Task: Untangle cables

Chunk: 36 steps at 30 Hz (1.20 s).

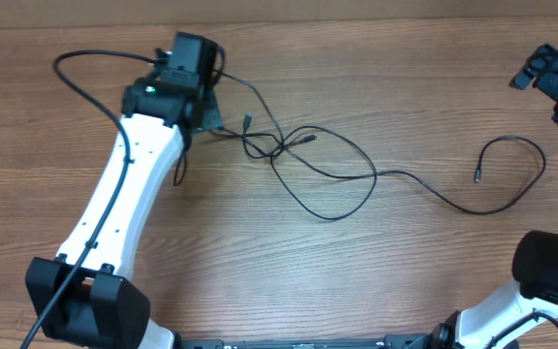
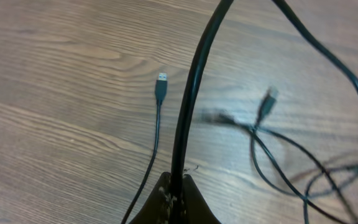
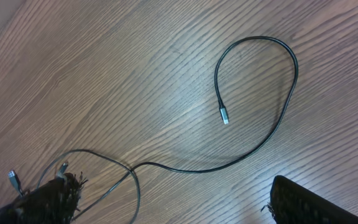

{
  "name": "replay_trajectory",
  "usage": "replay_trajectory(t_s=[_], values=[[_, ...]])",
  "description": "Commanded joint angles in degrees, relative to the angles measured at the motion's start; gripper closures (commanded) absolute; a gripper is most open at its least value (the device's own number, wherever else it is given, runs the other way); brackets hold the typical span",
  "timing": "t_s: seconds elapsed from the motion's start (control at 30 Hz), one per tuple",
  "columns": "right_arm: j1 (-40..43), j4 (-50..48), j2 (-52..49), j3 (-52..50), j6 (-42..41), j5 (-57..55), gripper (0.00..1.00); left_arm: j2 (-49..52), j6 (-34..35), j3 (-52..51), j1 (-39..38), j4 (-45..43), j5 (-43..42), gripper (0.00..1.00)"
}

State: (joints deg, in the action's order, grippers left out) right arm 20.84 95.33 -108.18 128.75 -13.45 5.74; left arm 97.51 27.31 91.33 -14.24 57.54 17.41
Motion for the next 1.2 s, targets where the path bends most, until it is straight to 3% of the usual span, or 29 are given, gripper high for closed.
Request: replay_trajectory(t_s=[0.0, 0.07, 0.1, 0.2, 0.3, 0.63, 0.8, 1.17], values=[[-0.26, -0.31, -0.02, -0.17, 0.42, 0.37, 0.04, -0.7, 5.95, 0.5, 1.84, -0.66, -1.4, 0.94], [-0.26, -0.31, -0.02, -0.17, 0.42, 0.37, 0.04, -0.66, 6.05, 0.5, 1.86, -1.79, -7.26, 0.61], [-0.26, -0.31, -0.02, -0.17, 0.42, 0.37, 0.04, -0.52, 5.62, 0.48, 1.77, -2.6, -11.15, 0.52], [-0.26, -0.28, -0.02, -0.17, 0.42, 0.37, 0.04, -0.13, 3.04, 0.28, 0.37, -4.61, -21.46, 0.41], [-0.26, -0.28, -0.02, -0.17, 0.42, 0.37, 0.04, 0.7, 0.96, 0.22, -2.25, -4.59, -26.45, 0.31], [-0.26, -0.42, -0.02, -0.17, 0.42, 0.37, 0.03, 8.72, 1.68, -0.46, -13.35, 2.49, -26.47, 0.44], [-0.26, -0.44, -0.02, -0.17, 0.42, 0.37, 0.03, 14.91, 6.97, -0.46, -17.9, 4.81, -27.06, 0.49], [-0.26, -0.52, -0.02, -0.17, 0.42, 0.37, 0.03, 21.24, 13.6, -0.48, -19.87, 5.09, -24.11, 0.58]])
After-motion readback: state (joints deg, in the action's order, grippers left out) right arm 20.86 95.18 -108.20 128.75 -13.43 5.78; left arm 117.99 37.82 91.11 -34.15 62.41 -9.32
